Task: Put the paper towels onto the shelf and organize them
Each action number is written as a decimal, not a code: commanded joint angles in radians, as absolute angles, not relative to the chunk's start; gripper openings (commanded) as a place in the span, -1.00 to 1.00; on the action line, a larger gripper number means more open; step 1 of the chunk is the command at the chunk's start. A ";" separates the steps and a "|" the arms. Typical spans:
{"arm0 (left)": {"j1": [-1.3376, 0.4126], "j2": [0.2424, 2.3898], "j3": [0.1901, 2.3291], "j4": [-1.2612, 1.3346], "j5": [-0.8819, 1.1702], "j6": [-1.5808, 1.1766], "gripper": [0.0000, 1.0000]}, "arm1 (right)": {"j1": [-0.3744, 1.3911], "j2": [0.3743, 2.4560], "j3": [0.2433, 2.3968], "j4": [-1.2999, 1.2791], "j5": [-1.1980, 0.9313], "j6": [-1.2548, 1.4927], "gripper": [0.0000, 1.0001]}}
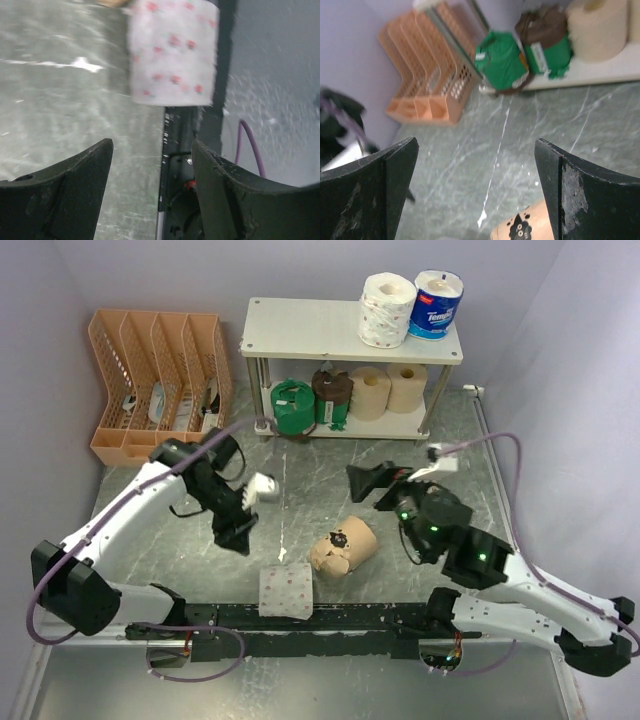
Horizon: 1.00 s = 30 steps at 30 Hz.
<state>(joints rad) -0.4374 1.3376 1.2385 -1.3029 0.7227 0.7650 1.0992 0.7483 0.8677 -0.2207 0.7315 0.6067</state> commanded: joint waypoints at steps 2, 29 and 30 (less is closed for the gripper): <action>-0.580 1.353 1.154 -1.412 0.767 0.862 0.55 | 1.103 0.640 0.896 -0.250 0.903 0.539 1.00; -0.857 1.107 0.850 -0.763 0.666 0.692 0.95 | 1.103 0.557 0.819 -0.333 0.905 0.704 1.00; -0.866 1.086 0.839 -0.747 0.656 0.705 0.95 | 1.103 0.554 0.817 -0.335 0.904 0.706 1.00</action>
